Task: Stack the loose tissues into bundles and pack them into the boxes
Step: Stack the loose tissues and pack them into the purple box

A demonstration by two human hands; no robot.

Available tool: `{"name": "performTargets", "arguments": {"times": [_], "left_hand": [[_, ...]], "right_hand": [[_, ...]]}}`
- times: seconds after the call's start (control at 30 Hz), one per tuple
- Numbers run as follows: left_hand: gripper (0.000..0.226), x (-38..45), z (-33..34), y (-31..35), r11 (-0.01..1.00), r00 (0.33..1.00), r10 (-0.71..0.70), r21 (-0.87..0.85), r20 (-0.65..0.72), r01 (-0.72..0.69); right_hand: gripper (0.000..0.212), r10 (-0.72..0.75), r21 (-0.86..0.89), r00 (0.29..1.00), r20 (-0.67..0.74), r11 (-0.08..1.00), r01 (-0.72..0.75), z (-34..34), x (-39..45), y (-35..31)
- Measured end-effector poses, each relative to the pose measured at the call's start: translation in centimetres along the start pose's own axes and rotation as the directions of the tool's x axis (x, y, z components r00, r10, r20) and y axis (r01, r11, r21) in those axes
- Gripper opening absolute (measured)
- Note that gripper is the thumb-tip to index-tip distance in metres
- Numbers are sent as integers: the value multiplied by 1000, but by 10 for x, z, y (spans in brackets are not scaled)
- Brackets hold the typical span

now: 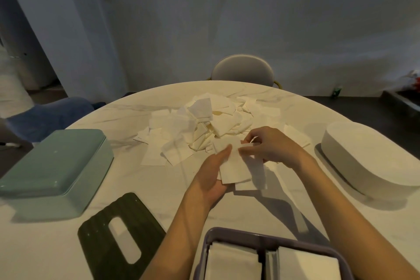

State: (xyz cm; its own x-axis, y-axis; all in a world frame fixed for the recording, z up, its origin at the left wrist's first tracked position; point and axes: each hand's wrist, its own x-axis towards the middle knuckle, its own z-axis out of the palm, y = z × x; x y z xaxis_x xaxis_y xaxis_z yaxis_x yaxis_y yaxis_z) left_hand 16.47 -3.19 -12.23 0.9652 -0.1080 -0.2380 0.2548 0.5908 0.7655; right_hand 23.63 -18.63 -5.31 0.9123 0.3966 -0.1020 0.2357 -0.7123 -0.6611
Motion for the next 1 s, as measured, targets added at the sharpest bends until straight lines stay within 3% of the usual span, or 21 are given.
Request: {"name": "performTargets", "arguments": {"times": [0.07,0.17,0.27,0.4,0.5,0.63,0.73,0.8,0.87,0.93,1.0], "left_hand": [[34,2,-2,-3,999,999,1,43,-48,1],[32,1,-3,1,999,997,11,-38,-79,-14],[36,1,-3,2,998,997,5,-63,-78,-10],[48,-5,8,7,979,999,16,-203,46,-7],[52,-5,8,4,986,998,6,-165,58,3],[54,-12,14,3,981,993,5,-192,117,18],[70,-14,10,9,981,995,-35,-185,93,51],[59,-11,6,15,978,998,-27,-204,51,37],[41,-7,0,21,962,1000,10,-273,-30,-17],[38,-4,-7,24,935,992,80,-336,-102,-110],[39,-4,-10,25,913,980,146,-365,-134,-185]], "right_hand": [[28,6,-33,1000,6,999,-6,-7,-1,1],[22,10,-125,997,-71,992,-19,-22,-4,0],[20,-85,-161,987,-139,985,62,-36,-14,-8],[8,-210,159,977,-49,964,215,-45,-31,-27],[16,-254,238,967,7,940,245,-31,-27,-34],[20,-291,11,955,-64,956,292,1,-7,-16],[20,-296,-2,945,-137,954,299,7,3,-3],[22,-288,-56,945,-155,958,283,0,5,4],[42,-233,-237,972,41,942,236,-7,3,12],[77,-96,-436,957,274,875,213,-6,1,17],[93,-49,-502,949,313,840,208,0,1,19]]}}
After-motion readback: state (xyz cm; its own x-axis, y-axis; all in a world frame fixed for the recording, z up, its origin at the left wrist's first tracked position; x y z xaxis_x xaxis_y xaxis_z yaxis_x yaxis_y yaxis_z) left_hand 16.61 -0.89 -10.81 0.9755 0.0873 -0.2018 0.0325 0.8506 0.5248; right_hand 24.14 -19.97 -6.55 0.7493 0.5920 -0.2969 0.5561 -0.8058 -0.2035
